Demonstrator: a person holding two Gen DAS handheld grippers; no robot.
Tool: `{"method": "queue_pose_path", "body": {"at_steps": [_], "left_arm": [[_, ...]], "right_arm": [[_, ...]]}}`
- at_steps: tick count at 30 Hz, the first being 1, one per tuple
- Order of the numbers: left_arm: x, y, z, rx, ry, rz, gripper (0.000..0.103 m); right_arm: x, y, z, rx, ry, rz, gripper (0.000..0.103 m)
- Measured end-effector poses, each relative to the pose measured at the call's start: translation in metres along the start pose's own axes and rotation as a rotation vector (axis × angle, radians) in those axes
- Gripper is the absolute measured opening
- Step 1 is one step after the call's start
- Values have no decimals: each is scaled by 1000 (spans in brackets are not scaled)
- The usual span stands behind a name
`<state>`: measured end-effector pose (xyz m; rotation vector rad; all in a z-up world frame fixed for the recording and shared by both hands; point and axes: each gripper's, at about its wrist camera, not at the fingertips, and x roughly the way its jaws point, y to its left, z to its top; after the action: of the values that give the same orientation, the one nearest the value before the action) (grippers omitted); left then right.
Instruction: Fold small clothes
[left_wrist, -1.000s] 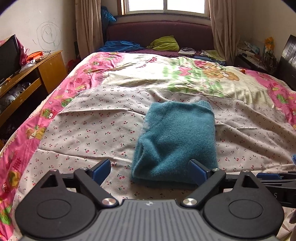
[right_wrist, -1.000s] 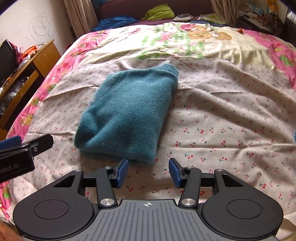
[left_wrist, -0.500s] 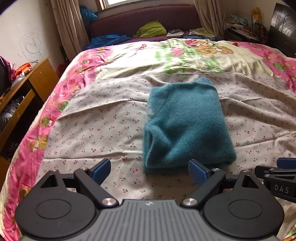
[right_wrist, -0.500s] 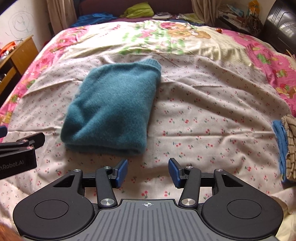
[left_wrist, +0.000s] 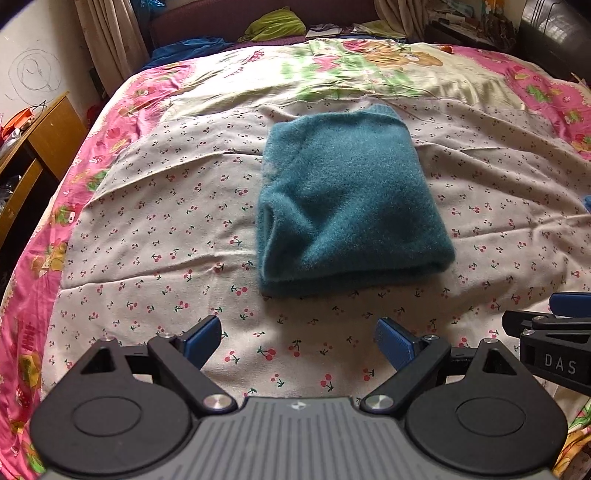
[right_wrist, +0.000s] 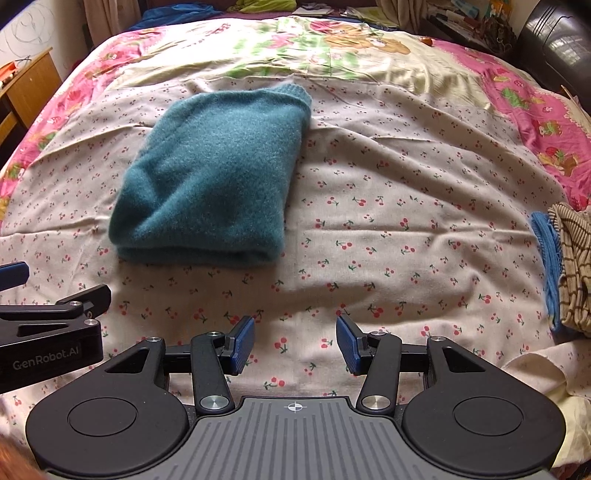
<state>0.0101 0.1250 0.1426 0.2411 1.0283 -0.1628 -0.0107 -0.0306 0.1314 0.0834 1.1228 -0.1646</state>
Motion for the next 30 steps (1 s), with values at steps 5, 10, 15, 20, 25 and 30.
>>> {"method": "queue_pose_path", "body": {"at_steps": [5,10,15,20,25,30], "left_arm": [[2,-2,-4,6,13,-9,101],[2,-3,-6,12,14,-6,101],[4,-1,-6,13,19,-5,101],[7,0,-7,24,32,6,101],[11,1,-8,8,54,-13,101],[15,1,-8,0,70,-25,101]], "right_arm": [[0,1,-3,-2,4,-2,48],[0,1,-5,-1,7,-6,48],[0,2,-5,3,7,-5,48],[0,4,-6,4,6,-7,48],[1,6,-7,7,10,-12,48],[3,5,-9,13,14,-16,48]]}}
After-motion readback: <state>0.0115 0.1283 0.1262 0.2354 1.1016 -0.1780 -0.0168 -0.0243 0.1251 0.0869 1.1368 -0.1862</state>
